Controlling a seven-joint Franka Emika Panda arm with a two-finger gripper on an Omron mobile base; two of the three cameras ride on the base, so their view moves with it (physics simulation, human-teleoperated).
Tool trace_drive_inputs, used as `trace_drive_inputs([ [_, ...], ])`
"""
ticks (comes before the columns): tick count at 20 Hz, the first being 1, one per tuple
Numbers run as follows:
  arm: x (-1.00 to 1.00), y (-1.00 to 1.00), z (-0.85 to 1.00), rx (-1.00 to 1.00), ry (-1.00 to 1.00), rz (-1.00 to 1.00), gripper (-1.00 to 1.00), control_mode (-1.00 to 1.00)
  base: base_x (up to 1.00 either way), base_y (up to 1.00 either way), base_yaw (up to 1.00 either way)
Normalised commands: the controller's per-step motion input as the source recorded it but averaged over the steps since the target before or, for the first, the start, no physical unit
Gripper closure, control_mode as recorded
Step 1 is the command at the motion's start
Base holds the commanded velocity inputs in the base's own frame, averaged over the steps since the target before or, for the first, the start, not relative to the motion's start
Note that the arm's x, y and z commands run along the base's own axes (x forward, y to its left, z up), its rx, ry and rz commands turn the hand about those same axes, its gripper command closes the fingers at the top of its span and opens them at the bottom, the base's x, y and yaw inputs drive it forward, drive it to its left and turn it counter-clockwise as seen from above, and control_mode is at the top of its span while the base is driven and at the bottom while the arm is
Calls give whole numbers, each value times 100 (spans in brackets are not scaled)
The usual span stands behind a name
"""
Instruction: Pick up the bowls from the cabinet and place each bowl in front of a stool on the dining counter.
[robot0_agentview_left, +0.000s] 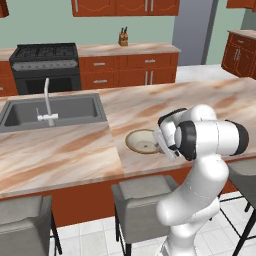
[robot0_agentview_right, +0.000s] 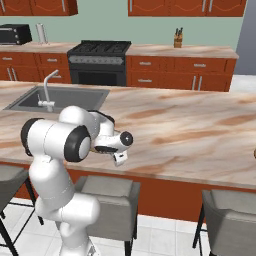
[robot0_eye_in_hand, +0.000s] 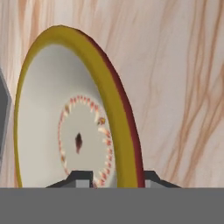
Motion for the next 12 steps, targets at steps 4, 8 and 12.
trace_drive_inputs([
  [4, 0, 0, 6, 0, 0, 0, -100, -100, 0, 0, 0],
  [8, 0, 0, 28, -3, -2, 0, -100, -100, 0, 0, 0],
  [12, 0, -1, 45, -7, -3, -2, -100, -100, 0, 0, 0],
])
